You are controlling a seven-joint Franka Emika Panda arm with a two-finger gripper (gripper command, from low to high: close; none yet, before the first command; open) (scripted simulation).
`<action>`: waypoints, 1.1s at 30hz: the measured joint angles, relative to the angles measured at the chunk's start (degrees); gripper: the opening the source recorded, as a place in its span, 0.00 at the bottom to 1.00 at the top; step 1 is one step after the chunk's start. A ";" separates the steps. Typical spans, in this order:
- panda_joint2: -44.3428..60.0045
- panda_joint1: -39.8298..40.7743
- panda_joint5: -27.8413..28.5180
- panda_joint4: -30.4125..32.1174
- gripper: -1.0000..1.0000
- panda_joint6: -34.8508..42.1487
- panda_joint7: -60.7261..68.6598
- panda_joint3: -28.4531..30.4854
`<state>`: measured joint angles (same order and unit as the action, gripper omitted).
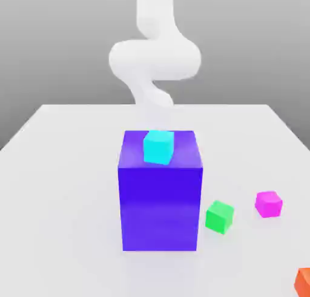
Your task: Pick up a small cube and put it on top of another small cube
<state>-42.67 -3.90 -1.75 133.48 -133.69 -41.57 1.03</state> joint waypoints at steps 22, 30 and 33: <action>28.41 -28.68 -12.65 14.72 0.50 -16.26 35.44 -0.91; 37.98 -35.00 -10.90 20.23 0.50 -22.75 43.71 -5.47; 41.35 -37.46 -7.49 22.39 0.50 -25.35 44.83 -6.89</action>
<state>-1.32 -41.36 -9.24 155.87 -159.05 3.26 -5.86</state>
